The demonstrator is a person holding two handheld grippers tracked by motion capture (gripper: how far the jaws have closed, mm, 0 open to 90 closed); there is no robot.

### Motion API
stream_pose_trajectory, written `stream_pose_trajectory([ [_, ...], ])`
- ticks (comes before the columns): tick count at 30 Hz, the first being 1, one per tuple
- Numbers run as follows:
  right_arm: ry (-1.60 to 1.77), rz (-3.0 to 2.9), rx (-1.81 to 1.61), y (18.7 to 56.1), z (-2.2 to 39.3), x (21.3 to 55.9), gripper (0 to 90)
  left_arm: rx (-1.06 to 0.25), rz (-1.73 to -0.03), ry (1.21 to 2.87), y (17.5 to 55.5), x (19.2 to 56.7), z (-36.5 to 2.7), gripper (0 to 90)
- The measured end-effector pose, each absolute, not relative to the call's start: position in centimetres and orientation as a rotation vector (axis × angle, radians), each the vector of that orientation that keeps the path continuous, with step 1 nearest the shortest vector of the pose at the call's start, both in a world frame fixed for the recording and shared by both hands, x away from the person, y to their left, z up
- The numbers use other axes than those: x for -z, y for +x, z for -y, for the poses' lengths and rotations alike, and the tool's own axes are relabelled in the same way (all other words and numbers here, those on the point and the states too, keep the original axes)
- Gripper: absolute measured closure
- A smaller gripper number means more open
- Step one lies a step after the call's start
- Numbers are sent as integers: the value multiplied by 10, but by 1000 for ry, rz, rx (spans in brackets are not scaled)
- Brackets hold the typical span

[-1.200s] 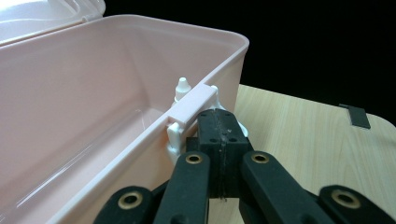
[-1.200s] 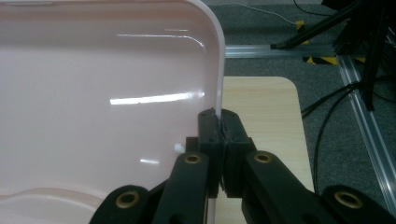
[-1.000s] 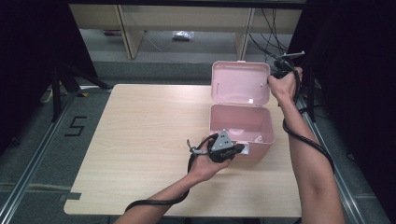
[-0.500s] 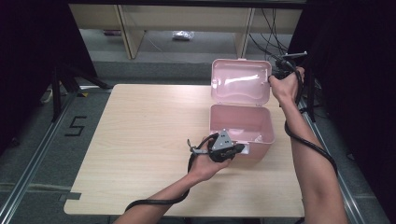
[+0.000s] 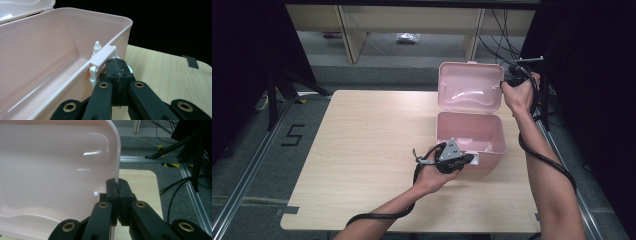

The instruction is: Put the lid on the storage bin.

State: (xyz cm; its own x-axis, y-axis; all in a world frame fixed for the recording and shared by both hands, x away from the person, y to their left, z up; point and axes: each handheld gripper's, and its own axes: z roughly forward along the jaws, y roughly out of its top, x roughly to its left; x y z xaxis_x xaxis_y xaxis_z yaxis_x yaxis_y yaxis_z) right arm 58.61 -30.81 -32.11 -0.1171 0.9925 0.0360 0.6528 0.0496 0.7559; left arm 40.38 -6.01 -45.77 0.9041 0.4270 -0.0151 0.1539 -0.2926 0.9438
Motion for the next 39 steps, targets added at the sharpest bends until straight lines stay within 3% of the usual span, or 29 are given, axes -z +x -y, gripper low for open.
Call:
stream_pose_trajectory([
  [39,1575,-1746,-944,548,301,316,898,-278,-434,1870,404,457,61,900],
])
